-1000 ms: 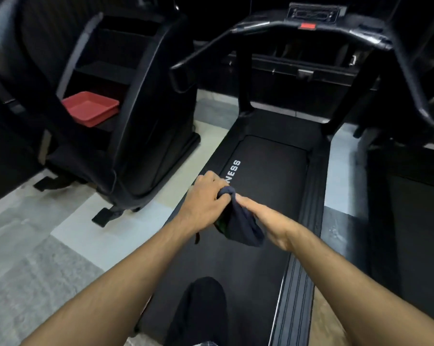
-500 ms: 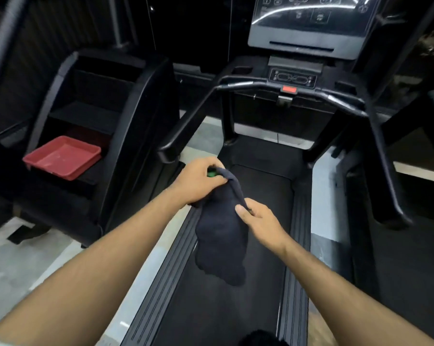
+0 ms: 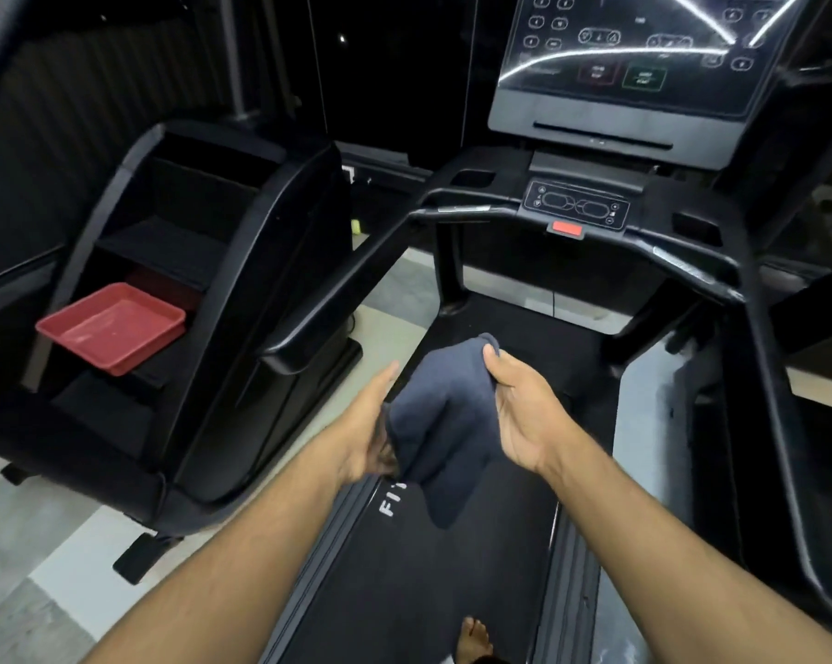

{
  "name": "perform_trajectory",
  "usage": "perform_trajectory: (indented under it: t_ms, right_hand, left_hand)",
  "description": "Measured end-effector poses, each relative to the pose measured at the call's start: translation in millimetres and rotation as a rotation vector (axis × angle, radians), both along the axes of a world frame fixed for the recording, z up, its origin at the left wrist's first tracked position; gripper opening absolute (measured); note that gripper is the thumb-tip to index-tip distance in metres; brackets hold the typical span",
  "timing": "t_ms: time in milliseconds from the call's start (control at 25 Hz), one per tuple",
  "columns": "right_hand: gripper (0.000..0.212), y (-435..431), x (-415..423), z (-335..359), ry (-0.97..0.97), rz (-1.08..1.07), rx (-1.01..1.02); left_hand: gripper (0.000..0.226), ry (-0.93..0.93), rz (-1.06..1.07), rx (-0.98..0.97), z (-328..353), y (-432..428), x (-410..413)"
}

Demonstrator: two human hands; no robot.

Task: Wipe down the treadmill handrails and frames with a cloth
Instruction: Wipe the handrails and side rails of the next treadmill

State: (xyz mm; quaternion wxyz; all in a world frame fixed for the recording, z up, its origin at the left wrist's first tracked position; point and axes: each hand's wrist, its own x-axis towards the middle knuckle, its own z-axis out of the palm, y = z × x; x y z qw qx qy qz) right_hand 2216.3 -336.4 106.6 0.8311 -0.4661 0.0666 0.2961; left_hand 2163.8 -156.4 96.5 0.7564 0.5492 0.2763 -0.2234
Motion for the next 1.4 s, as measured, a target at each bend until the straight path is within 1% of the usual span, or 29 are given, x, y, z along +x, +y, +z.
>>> perform_trajectory:
  t_ms: [40, 80, 160, 240, 320, 440, 480, 560, 600, 680, 720, 800, 880, 920, 960, 1040, 1120, 1200, 1280, 1320, 1400]
  right_hand:
    - [0.042, -8, 16, 3, 0.008, 0.025, 0.022]
    - [0.042, -14, 29, 7, 0.004, 0.067, 0.06]
    - [0.044, -25, 55, 12, -0.022, 0.136, 0.139]
    - [0.059, -31, 84, 18, -0.036, 0.164, 0.164]
    - [0.072, -30, 111, 18, -0.041, 0.117, 0.114]
    - [0.096, -31, 153, 15, 0.006, -0.025, -0.02]
    - [0.103, -33, 167, 11, 0.013, -0.008, -0.052]
    - [0.111, -33, 188, 2, -0.011, 0.105, -0.151]
    - [0.11, -30, 197, -1, -0.029, 0.173, -0.216]
    - [0.101, -17, 218, -6, -0.082, 0.281, -0.383]
    - [0.095, -10, 229, -8, -0.133, 0.289, -0.476]
    - [0.08, 3, 256, -8, -0.267, 0.208, -0.586]
    - [0.077, 13, 286, -4, -0.381, 0.164, -0.552]
    - [0.077, 18, 298, 0, -0.424, 0.163, -0.53]
    - [0.076, 23, 308, 3, -0.464, 0.158, -0.514]
    - [0.066, 35, 321, 8, -0.561, 0.114, -0.514]
    - [0.056, 45, 335, 8, -0.732, 0.065, -0.591]
    - [0.052, 53, 350, 6, -0.887, 0.118, -0.65]
    - [0.049, 60, 364, 8, -0.925, 0.202, -0.646]
    - [0.047, 64, 371, 9, -0.935, 0.216, -0.63]
    - [0.043, 69, 386, 14, -0.945, 0.251, -0.586]
  left_hand:
    - [0.078, -0.016, -0.027, 0.025, 1, -3, 17]
    - [0.077, -0.054, -0.063, 0.083, 5, -6, 31]
    - [0.057, -0.148, -0.073, 0.156, 15, -16, 54]
    - [0.044, -0.218, 0.005, 0.122, 21, -28, 75]
    - [0.042, -0.277, 0.108, 0.042, 20, -35, 92]
    - [0.053, -0.268, 0.247, -0.014, 15, -28, 132]
    - [0.054, -0.269, 0.285, -0.025, 12, -23, 147]
    - [0.048, -0.27, 0.377, -0.019, 12, -17, 177]
    - [0.043, -0.273, 0.409, 0.01, 12, -15, 191]
    - [0.036, -0.283, 0.429, 0.118, 9, -6, 224]
    - [0.037, -0.308, 0.395, 0.177, 6, 3, 239]
    - [0.047, -0.391, 0.22, 0.281, 5, 26, 264]
    - [0.057, -0.418, 0.065, 0.369, 7, 49, 285]
    - [0.057, -0.425, 0.045, 0.414, 9, 57, 292]
    - [0.054, -0.436, 0.06, 0.458, 10, 63, 297]
    - [0.049, -0.461, 0.143, 0.493, 12, 71, 307]
    - [0.048, -0.507, 0.168, 0.469, 12, 75, 313]
    - [0.05, -0.542, 0.173, 0.425, 11, 75, 316]
    - [0.048, -0.556, 0.223, 0.434, 8, 74, 317]
    - [0.044, -0.558, 0.247, 0.479, 8, 72, 317]
    - [0.03, -0.553, 0.299, 0.629, 7, 71, 320]
